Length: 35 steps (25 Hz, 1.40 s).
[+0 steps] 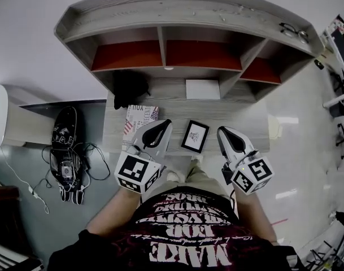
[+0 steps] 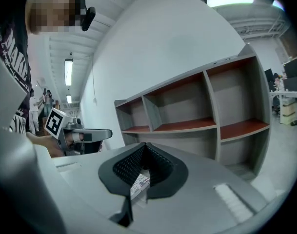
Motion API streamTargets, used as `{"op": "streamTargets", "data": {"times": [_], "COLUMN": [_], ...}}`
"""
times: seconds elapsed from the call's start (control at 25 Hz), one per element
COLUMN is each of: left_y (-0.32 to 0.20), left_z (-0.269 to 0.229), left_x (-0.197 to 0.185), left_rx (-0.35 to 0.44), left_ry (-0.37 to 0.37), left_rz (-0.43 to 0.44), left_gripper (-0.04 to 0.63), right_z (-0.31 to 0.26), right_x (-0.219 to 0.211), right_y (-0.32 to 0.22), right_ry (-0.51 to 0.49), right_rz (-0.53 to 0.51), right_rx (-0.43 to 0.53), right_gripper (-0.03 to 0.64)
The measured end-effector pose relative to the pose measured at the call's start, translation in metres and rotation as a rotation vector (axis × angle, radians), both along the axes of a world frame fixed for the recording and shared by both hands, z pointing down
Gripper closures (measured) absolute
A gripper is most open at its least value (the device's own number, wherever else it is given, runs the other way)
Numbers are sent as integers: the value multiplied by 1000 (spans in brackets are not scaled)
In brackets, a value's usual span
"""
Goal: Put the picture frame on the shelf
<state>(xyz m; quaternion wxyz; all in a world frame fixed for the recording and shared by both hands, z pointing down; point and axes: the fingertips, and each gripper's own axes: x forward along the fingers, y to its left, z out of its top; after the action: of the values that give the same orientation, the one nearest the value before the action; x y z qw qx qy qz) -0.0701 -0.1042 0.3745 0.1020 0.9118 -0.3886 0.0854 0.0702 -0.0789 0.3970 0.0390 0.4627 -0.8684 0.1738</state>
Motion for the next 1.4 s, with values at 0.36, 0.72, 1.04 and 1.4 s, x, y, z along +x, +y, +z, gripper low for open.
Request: {"op": "streamTargets", "data": {"times": [0.36, 0.72, 1.04, 1.4], "left_y": [-26, -34, -29, -9], "left_z": [64, 120, 182, 253], "left_x": [8, 19, 13, 19], "left_rx": [-134, -242, -357, -492], "left_ry": [-26, -43, -80, -117], "left_rz": [-32, -39, -61, -32], "left_gripper": [595, 595, 595, 595], "right_z": [42, 99, 155, 223], "right_x": [34, 73, 82, 78], "right_y": [-30, -34, -31, -20], "right_ry": [14, 46, 59, 50], "right_rz": [27, 73, 68, 47], "right_rx": [-79, -186, -284, -407], "right_gripper": [591, 591, 591, 591]}}
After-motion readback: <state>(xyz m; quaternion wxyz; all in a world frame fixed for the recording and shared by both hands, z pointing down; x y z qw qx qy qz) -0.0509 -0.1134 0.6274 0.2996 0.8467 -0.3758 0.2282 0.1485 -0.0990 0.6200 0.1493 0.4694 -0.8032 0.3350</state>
